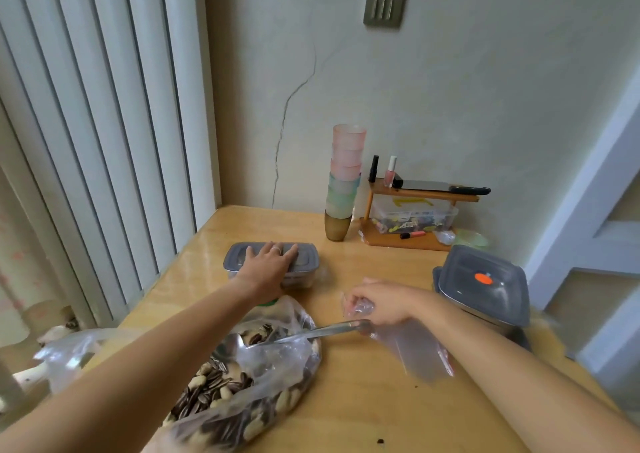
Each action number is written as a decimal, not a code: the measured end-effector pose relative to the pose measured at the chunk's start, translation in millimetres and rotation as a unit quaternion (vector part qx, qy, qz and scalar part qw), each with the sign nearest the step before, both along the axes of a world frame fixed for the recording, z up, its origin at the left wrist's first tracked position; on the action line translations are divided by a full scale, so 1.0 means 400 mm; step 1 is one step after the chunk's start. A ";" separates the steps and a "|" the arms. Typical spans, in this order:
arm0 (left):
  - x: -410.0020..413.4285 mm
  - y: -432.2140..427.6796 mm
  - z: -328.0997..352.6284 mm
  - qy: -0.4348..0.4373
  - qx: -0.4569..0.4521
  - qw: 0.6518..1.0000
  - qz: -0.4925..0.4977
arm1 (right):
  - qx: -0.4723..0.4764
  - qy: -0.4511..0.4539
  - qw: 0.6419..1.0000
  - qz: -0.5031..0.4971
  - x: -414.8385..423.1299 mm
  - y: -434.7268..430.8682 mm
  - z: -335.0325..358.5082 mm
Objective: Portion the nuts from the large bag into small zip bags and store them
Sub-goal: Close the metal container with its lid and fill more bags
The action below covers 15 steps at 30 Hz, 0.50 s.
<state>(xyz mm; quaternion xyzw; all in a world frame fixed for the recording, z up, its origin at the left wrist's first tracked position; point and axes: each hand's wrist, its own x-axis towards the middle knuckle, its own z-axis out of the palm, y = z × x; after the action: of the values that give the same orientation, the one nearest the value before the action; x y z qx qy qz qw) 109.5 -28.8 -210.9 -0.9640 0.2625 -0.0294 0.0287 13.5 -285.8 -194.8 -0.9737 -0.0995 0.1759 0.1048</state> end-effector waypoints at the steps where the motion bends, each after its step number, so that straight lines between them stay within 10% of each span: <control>1: -0.005 0.000 0.001 0.000 0.005 1.000 0.001 | 0.009 0.003 1.000 -0.001 -0.008 -0.002 0.003; 9: -0.037 0.027 0.017 0.037 0.030 0.999 -0.003 | 0.048 -0.019 0.996 -0.076 -0.039 0.004 0.032; 15: -0.119 0.080 0.089 -0.017 -0.062 0.998 0.014 | 0.168 -0.313 0.931 -0.081 -0.095 0.133 0.082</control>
<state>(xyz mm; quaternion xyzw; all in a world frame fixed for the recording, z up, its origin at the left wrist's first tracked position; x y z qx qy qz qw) 61.8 3.1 -175.4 -0.9669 0.2461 -0.0616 -0.0265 -24.6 -232.7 -162.0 -0.9522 -0.0766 -0.1661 0.2446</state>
